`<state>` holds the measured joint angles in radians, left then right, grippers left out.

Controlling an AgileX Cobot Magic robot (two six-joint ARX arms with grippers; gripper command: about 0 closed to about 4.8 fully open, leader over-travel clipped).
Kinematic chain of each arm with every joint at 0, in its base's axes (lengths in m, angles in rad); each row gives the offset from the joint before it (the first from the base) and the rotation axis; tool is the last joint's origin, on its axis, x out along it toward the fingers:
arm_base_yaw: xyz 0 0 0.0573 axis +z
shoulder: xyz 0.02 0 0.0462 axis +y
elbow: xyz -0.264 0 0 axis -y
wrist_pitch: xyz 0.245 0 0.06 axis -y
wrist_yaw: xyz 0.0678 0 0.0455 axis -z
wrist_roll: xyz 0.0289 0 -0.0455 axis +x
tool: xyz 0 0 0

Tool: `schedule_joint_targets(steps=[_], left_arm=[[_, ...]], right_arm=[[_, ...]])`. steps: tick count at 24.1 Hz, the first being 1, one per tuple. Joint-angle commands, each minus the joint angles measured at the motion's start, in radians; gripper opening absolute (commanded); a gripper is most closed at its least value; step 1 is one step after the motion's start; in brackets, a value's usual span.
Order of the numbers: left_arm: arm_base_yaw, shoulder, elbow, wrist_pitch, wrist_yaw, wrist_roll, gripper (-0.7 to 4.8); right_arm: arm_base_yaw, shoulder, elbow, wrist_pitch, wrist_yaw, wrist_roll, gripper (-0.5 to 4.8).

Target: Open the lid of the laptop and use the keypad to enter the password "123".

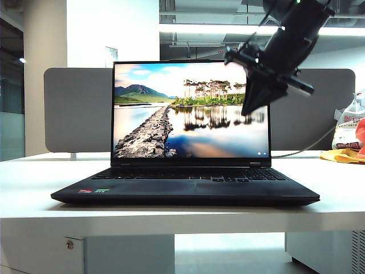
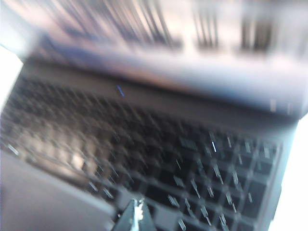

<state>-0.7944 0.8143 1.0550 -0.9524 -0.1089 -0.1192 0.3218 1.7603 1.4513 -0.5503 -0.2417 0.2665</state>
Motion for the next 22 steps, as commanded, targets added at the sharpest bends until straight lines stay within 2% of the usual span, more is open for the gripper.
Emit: schedule_joint_targets(steps=[1, 8, 22], left_arm=[[-0.001, -0.001, 0.001, 0.038, 0.038, 0.007, -0.06], [0.0, 0.074, 0.002, 0.096, 0.111, 0.015, -0.06], [0.0, 0.085, 0.005, 0.131, 0.114, 0.015, -0.06]], right_arm=[[0.002, 0.024, -0.001, -0.056, 0.008, -0.039, -0.02], [0.002, 0.076, -0.004, -0.087, 0.023, -0.064, -0.02], [0.027, 0.167, -0.002, -0.089, 0.021, -0.074, -0.02]])
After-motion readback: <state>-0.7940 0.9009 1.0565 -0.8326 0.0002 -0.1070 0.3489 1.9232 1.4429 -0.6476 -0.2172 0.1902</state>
